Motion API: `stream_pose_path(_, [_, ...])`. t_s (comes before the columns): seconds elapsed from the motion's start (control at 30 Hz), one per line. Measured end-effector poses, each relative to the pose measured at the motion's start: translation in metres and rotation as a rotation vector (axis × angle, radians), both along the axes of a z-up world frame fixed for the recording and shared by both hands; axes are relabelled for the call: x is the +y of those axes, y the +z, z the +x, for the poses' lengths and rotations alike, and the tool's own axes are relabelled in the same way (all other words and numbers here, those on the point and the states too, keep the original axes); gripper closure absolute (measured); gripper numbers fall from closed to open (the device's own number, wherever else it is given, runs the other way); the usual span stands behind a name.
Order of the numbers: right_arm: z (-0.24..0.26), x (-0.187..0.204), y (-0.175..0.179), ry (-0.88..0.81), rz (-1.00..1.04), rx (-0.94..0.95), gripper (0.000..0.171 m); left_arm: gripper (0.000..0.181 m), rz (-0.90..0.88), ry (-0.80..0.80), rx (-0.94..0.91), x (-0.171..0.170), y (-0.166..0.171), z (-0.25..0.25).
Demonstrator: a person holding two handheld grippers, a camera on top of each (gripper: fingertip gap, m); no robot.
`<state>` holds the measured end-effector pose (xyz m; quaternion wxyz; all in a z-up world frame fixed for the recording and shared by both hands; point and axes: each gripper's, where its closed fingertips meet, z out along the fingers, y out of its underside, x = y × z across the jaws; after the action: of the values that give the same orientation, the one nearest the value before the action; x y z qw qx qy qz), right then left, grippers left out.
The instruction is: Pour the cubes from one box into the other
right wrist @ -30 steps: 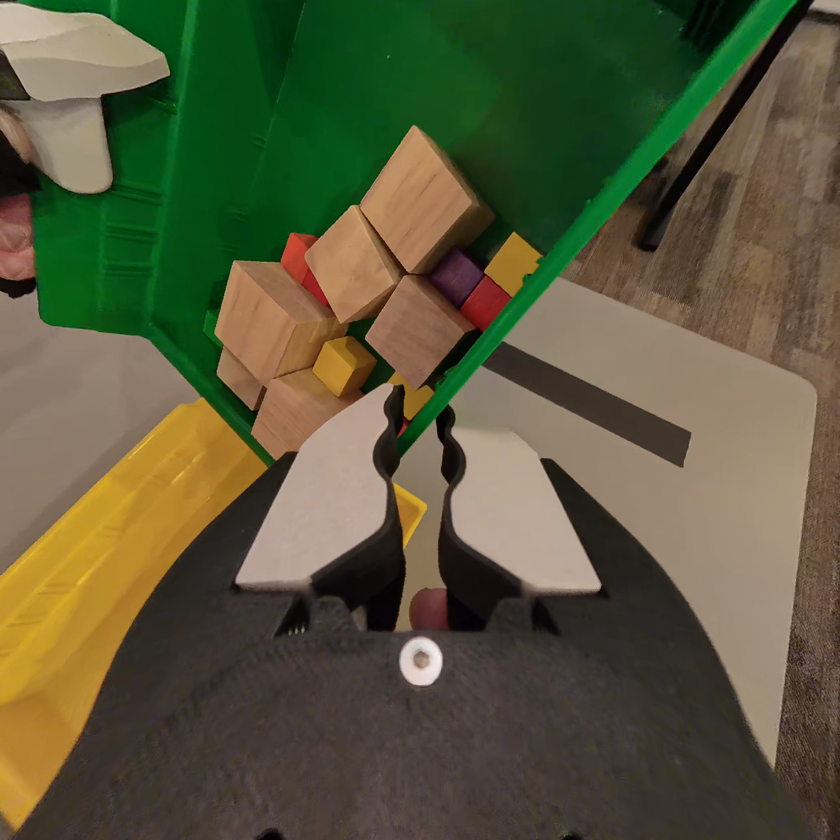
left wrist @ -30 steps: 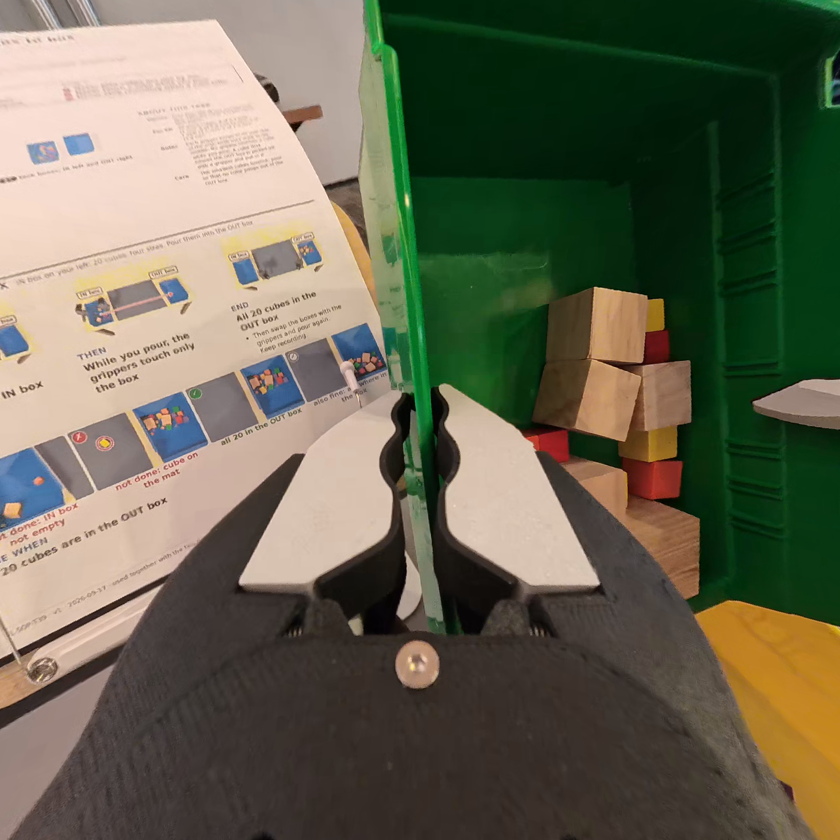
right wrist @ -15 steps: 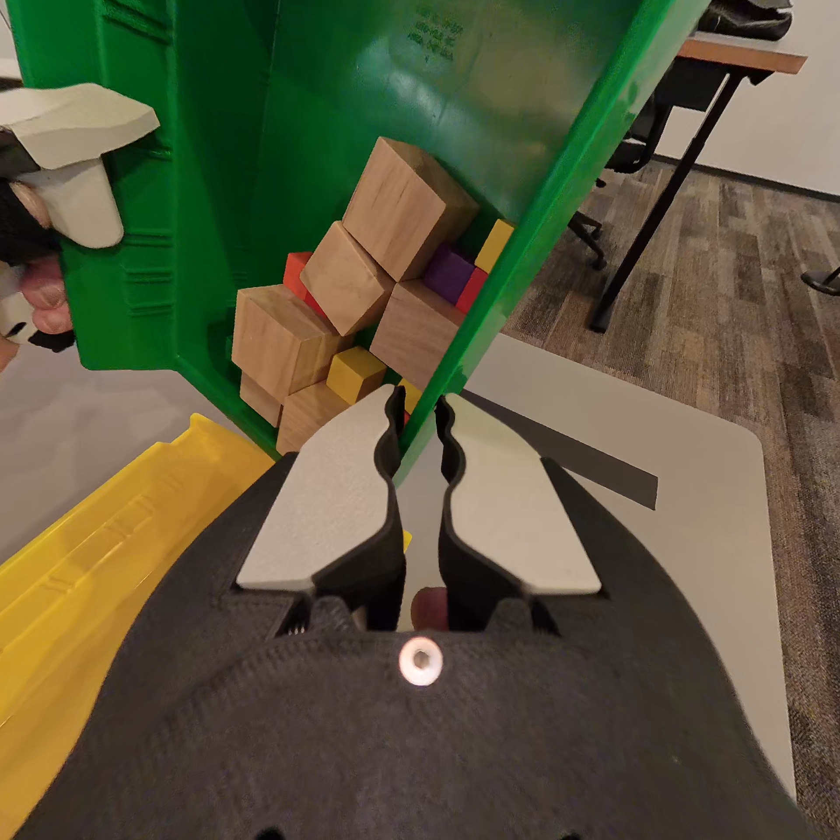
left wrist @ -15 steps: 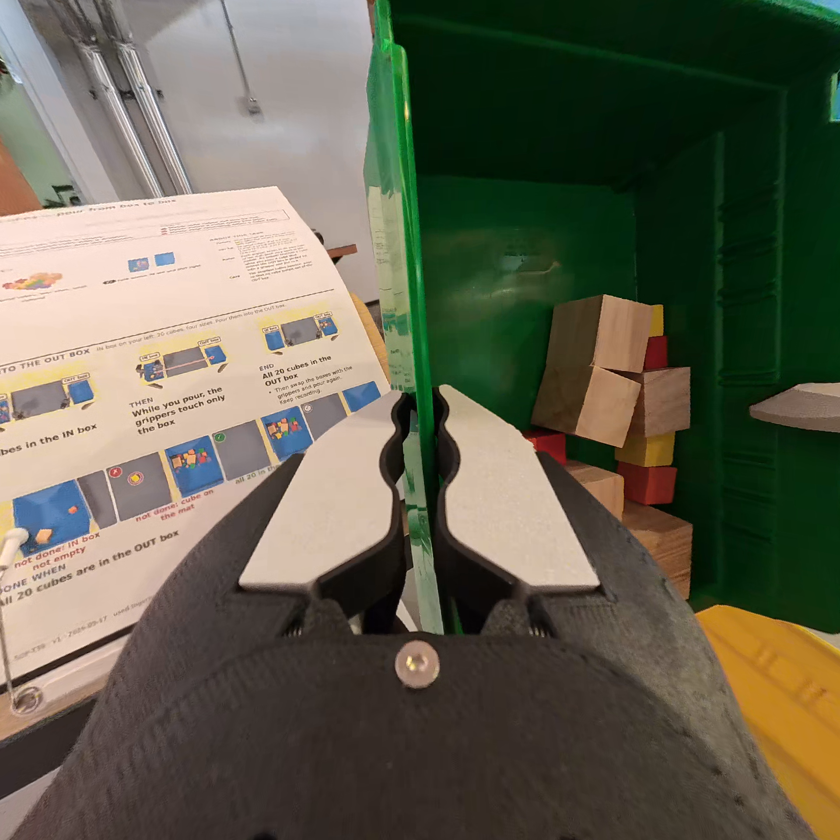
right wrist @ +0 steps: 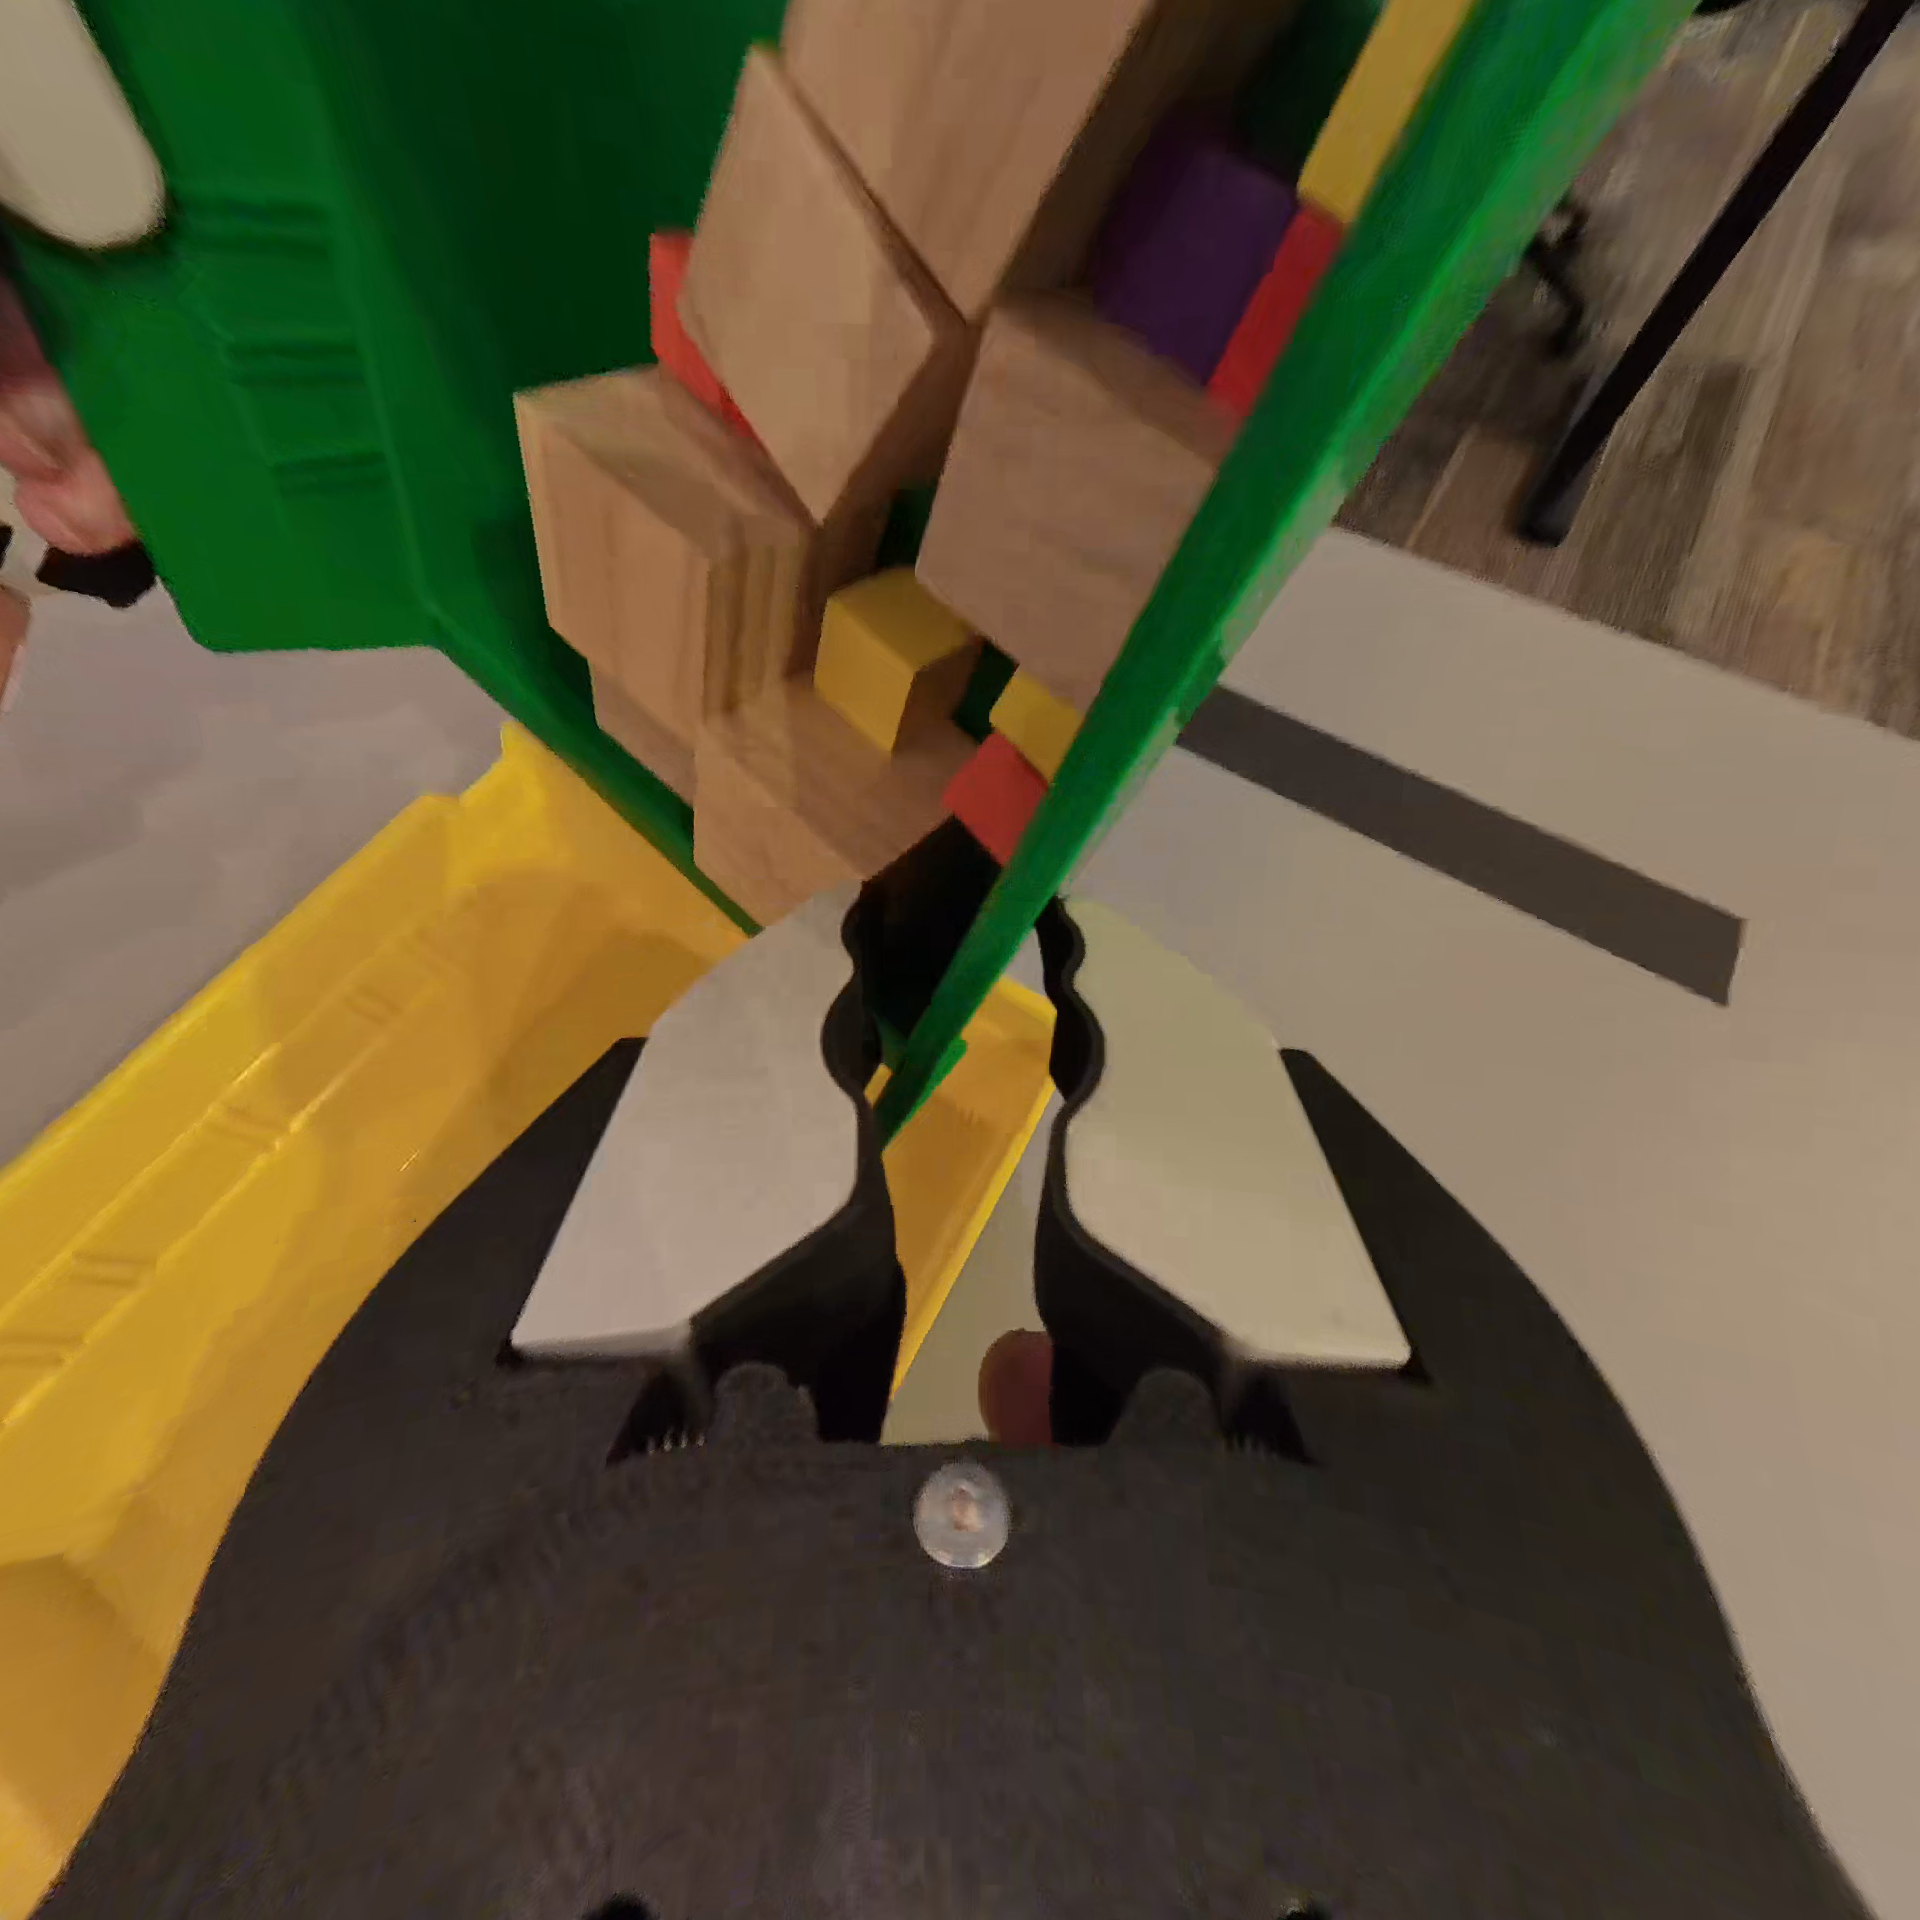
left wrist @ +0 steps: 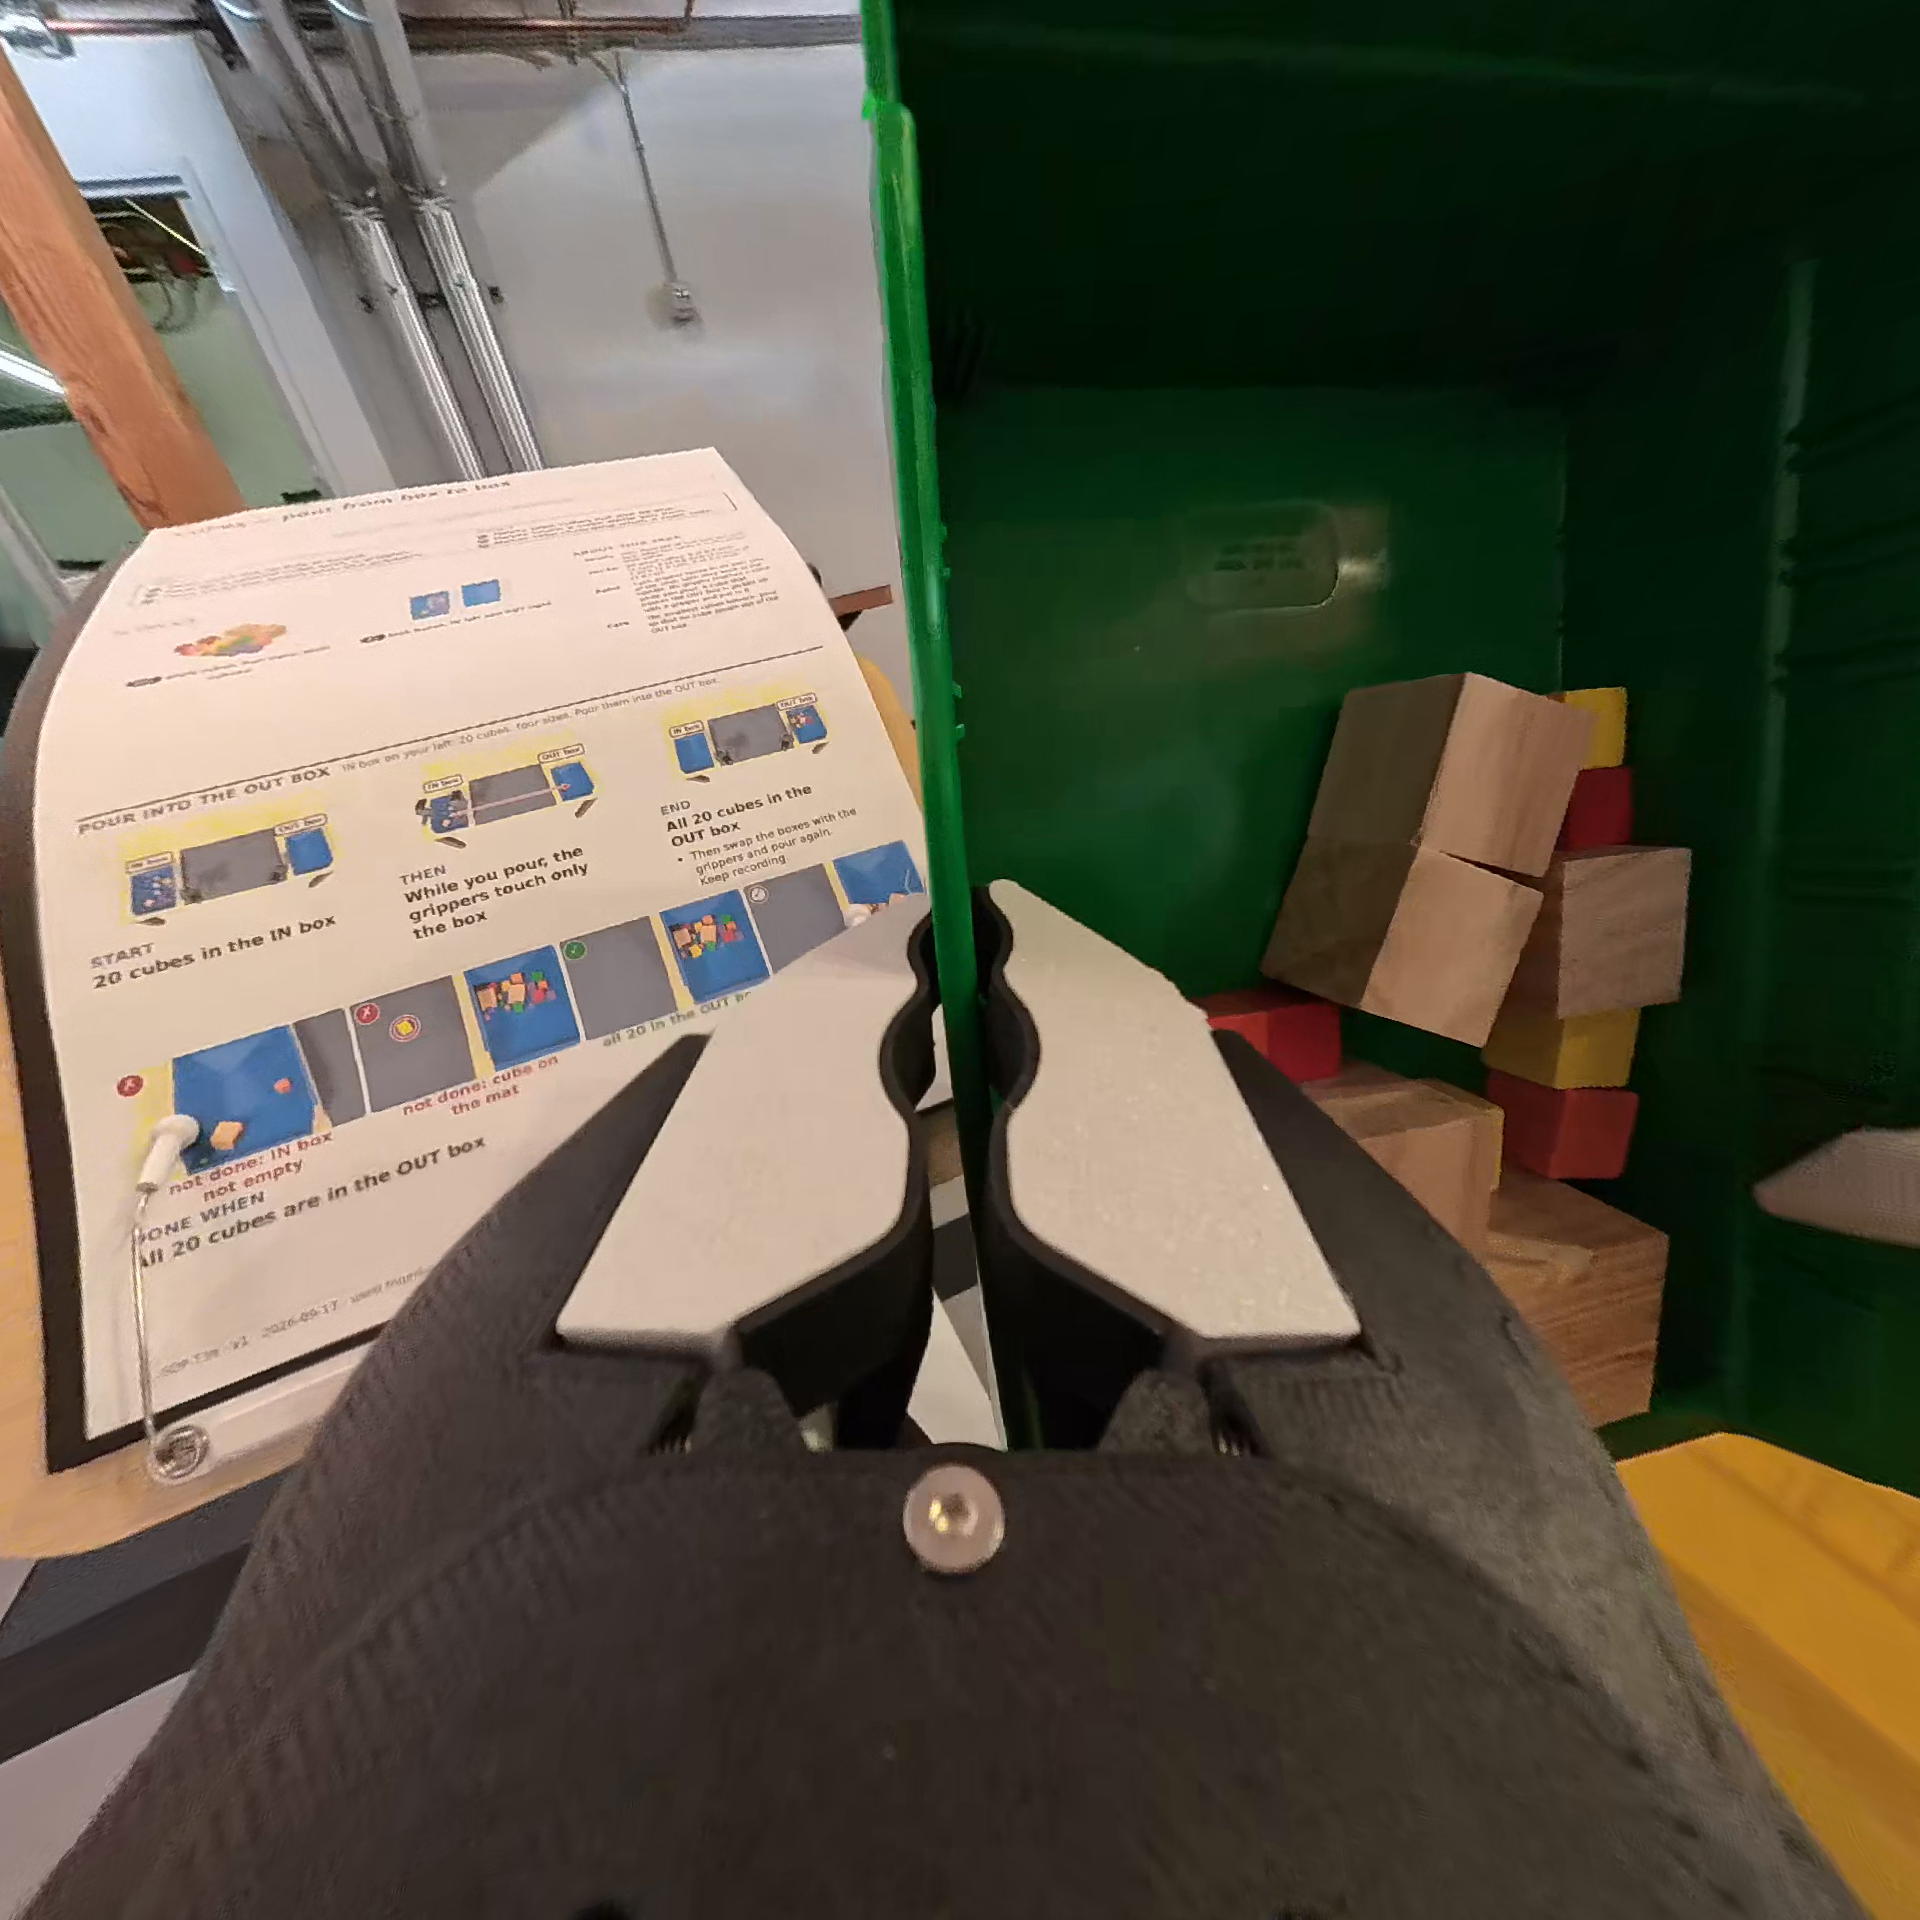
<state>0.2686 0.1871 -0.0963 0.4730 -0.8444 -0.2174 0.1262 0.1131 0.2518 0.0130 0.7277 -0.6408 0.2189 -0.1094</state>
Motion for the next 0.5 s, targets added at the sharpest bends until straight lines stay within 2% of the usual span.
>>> stream_pose_path(0.2, [0.009, 0.003, 0.002, -0.085, 0.052, -0.013, 0.158, 0.172, -0.017, -0.039, -0.028, -0.005, -0.008, 0.002])
stream_pose_path(0.5, [0.014, 0.009, 0.009, -0.137, 0.115, 0.022, 0.166, 0.165, -0.09, -0.076, -0.053, -0.004, -0.02, 0.0])
